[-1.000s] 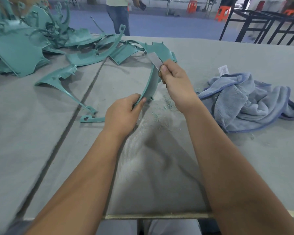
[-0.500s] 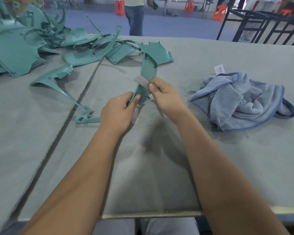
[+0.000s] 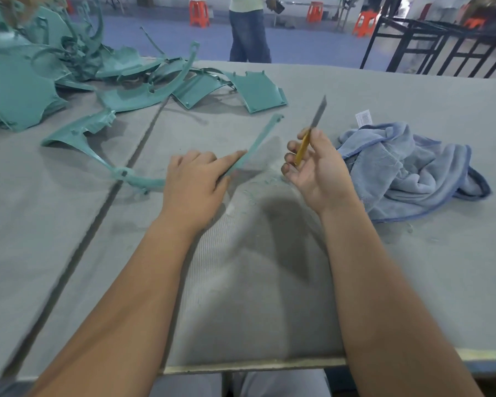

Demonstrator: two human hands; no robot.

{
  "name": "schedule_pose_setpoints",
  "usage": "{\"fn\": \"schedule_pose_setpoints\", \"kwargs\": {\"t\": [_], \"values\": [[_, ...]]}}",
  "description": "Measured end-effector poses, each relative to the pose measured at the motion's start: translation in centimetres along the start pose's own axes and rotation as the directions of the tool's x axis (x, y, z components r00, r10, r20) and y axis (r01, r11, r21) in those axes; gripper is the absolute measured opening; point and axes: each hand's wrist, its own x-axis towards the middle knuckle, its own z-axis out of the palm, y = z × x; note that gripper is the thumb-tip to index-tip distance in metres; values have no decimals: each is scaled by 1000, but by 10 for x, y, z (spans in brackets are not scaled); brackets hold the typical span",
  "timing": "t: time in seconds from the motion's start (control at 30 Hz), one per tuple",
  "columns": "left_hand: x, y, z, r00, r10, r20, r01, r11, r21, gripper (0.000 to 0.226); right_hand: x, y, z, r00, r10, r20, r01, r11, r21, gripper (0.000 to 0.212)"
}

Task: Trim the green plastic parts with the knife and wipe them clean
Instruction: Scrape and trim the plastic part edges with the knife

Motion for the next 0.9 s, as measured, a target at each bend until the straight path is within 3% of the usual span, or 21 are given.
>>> {"fn": "schedule_pose_setpoints", "kwargs": {"t": [0.1,0.27,0.4,0.47,0.53,0.57,0.63,0.67,0.7,0.8,0.83,0.9], "values": [[1,1,-2,998,39,-46,-36,997,66,39,0,-3,-5,998,48,50,-52,995,81,27],[2,-3,-2,992,36,-122,-21,992,122,41,0,2,-1,996,86,-8,-86,983,-164,31],[2,-4,-1,994,44,-101,-33,994,106,35,0,2,0,994,72,-83,-86,982,-171,29],[3,-4,1,996,3,-88,3,998,66,30,1,5,5,986,-15,-167,-13,986,-166,27],[3,-4,4,995,-74,-65,76,997,22,29,1,5,12,938,-244,-247,177,948,-264,28],[4,-4,5,991,-120,-61,119,993,-22,29,0,3,14,868,-420,-265,305,871,-385,27],[5,-5,7,971,-230,-71,217,964,-152,27,-3,-1,14,643,-753,-139,491,545,-680,24],[6,-6,8,956,-283,-80,263,943,-204,29,-5,-1,14,548,-836,-19,518,357,-777,21],[8,-8,8,942,-322,-91,294,927,-231,32,-7,1,14,498,-862,89,501,203,-841,19],[9,-11,5,915,-401,-53,351,852,-389,39,-10,12,20,559,-771,305,394,-77,-916,17],[9,-10,4,886,-463,-3,395,759,-518,39,-11,17,23,592,-719,365,389,-142,-910,16],[12,-11,1,781,-614,114,474,465,-748,35,-11,23,28,648,-609,457,422,-212,-882,17]]}}
